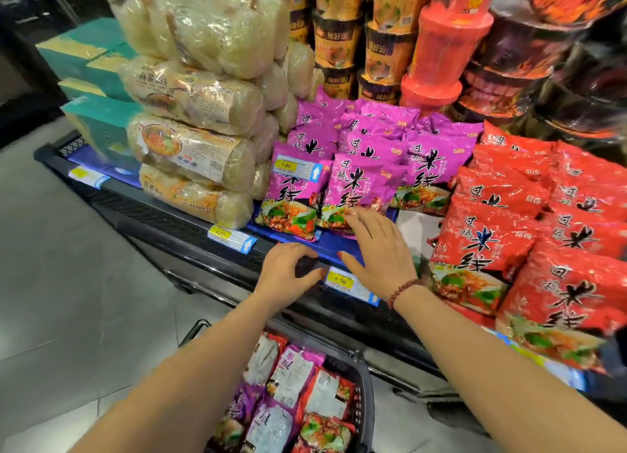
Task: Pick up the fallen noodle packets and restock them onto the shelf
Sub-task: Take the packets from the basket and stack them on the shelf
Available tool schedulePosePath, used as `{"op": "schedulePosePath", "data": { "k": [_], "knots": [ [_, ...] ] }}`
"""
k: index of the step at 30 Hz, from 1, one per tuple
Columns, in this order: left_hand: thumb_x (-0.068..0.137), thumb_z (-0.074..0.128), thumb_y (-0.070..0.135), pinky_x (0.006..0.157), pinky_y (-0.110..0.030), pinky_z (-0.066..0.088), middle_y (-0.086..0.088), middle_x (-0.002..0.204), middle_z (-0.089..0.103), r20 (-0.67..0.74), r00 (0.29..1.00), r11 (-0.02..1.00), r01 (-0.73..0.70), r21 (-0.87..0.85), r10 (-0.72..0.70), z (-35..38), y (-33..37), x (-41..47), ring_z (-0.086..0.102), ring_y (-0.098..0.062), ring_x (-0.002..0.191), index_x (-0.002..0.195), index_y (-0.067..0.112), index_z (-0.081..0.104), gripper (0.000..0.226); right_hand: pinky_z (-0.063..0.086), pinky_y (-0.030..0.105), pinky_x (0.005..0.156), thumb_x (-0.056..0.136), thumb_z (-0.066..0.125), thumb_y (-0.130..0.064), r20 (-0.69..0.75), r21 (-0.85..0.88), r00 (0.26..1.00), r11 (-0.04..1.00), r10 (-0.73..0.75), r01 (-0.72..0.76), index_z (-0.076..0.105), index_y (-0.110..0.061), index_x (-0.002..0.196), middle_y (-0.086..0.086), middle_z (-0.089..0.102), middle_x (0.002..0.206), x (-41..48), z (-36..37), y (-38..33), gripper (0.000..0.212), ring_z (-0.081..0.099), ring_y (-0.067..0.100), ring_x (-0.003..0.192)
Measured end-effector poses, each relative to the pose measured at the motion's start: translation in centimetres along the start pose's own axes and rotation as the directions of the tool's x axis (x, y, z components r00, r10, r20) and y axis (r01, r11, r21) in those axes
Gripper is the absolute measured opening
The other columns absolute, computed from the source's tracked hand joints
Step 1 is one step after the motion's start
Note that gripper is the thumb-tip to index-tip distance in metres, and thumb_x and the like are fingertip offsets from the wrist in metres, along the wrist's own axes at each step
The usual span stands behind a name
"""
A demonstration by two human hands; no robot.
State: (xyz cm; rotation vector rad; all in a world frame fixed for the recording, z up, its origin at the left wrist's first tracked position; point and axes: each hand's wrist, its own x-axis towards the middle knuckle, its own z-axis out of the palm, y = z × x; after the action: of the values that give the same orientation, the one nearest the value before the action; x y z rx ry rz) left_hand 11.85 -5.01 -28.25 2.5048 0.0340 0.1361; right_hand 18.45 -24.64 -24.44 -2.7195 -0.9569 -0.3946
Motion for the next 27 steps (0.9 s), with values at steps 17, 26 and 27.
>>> {"op": "schedulePosePath", "data": {
  "k": [17,26,27],
  "knots": [
    [0.074,0.063,0.04,0.08,-0.045,0.054,-0.01,0.115,0.061,0.34,0.94,0.961,-0.067,0.267,-0.029,1.0,-16.9,-17.6,0.059,-0.034,0.101,0.119,0.008,0.061,0.055,0.05,0.044,0.092,0.081,0.067,-0.043,0.412,0.107,0.88,0.946,0.237,-0.305,0.056,-0.012,0.127,0.007,0.057,0.127,-14.6,12.2,-14.6,0.057,0.054,0.029,0.115],
    [0.079,0.072,0.038,0.108,-0.036,0.034,-0.013,0.144,0.044,0.309,0.798,0.853,0.511,0.11,-0.517,9.4,-24.7,-24.9,0.039,-0.029,0.135,0.141,0.008,0.045,0.074,0.036,0.034,0.108,0.09,0.057,-0.047,0.793,0.079,0.47,0.699,0.388,-0.711,0.035,-0.02,0.145,0.001,0.038,0.144,-22.1,25.8,-18.1,0.065,0.036,0.021,0.133],
    [0.079,0.074,0.037,0.108,-0.035,0.034,-0.012,0.145,0.043,0.319,0.779,0.836,0.542,0.09,-0.539,10.4,-25.7,-25.4,0.039,-0.028,0.135,0.141,0.008,0.044,0.075,0.037,0.035,0.108,0.089,0.058,-0.048,0.817,0.062,0.417,0.659,0.398,-0.75,0.034,-0.019,0.146,0.002,0.037,0.144,-23.1,27.2,-18.5,0.069,0.036,0.023,0.133]
  ]
}}
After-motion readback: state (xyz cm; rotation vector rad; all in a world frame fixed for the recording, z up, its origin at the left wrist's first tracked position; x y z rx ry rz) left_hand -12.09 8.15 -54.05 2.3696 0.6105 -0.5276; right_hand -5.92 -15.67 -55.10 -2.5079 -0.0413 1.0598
